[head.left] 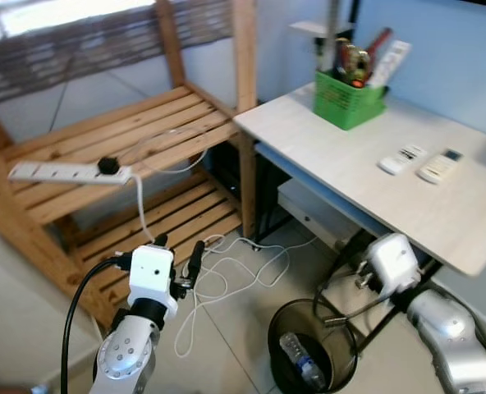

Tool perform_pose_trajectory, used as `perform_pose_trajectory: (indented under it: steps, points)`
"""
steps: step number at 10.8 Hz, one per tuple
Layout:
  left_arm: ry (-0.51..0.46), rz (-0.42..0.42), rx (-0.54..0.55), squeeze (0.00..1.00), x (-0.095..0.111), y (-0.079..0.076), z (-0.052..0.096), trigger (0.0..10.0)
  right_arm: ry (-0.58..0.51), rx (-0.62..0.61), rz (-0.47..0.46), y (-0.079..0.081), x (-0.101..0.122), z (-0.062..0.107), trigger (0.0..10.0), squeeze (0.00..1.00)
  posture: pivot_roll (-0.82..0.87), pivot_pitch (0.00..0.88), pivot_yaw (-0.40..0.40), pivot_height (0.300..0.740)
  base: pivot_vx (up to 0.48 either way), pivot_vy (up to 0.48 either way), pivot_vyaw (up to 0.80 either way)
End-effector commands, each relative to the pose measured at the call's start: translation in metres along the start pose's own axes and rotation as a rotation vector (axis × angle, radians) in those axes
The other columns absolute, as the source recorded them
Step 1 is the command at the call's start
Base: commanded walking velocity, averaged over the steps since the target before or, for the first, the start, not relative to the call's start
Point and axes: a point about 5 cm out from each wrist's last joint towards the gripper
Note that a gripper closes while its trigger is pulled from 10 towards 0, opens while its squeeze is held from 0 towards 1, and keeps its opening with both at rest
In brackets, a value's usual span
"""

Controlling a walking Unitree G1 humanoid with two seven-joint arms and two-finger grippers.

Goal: Clean up the room

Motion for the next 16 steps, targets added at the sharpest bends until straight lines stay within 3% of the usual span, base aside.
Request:
perform_pose_trajectory:
  steps: [1,2,5,6,8,9,11,16]
  points:
    - [0.002,0.004,0.007,0.00,0.000,0.003,-0.005,10.0,-0.053,-0.111,-0.099,-0.003,0.008,-0.009,10.0,0.00,-0.08,0.000,0.077,0.740,0.000,0.000,0.00]
    - [-0.018,-0.007,0.028,0.00,0.005,0.009,-0.014,10.0,-0.168,-0.280,-0.315,-0.012,0.025,-0.019,10.0,0.00,-0.08,0.000,0.085,0.740,0.000,0.000,0.00]
    - [-0.152,-0.043,0.016,0.00,0.038,0.012,-0.033,10.0,-0.345,-0.355,-0.424,-0.013,0.054,-0.031,10.0,0.00,-0.11,0.000,0.110,0.740,0.000,0.000,0.00]
    - [-0.162,-0.079,0.033,0.00,0.034,0.013,-0.033,10.0,-0.342,-0.392,-0.388,-0.012,0.043,-0.031,10.0,0.00,-0.13,0.000,0.122,0.740,0.000,0.000,0.00]
    - [-0.198,-0.332,0.064,0.00,0.022,0.020,-0.018,10.0,-0.289,-0.410,-0.243,-0.002,0.018,-0.021,10.0,0.00,-0.16,0.000,0.149,0.740,0.000,0.000,0.00]
    - [-0.141,-0.232,0.048,0.00,0.017,0.021,-0.024,10.0,-0.251,-0.398,-0.224,0.003,0.010,-0.016,10.0,0.00,-0.17,0.000,0.166,0.740,0.000,0.000,0.00]
    - [-0.155,-0.184,0.034,0.00,0.023,0.017,-0.037,10.0,-0.209,-0.393,-0.242,0.010,0.002,-0.020,10.0,0.00,-0.18,0.000,0.180,0.740,0.000,0.000,0.00]
    - [-0.151,-0.144,0.026,0.00,0.019,0.014,-0.043,10.0,-0.192,-0.357,-0.211,0.011,0.002,-0.026,10.0,0.00,-0.18,0.000,0.174,0.740,0.000,-0.357,0.00]
Point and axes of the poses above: a point about 5 cm out from each wrist's last joint towards the gripper, its own z axis pointing back from the gripper into the wrist, its own x axis along the axis of the wrist's last joint, y = z × x, and after that the axes turned 10 degrees about -z, right-handed
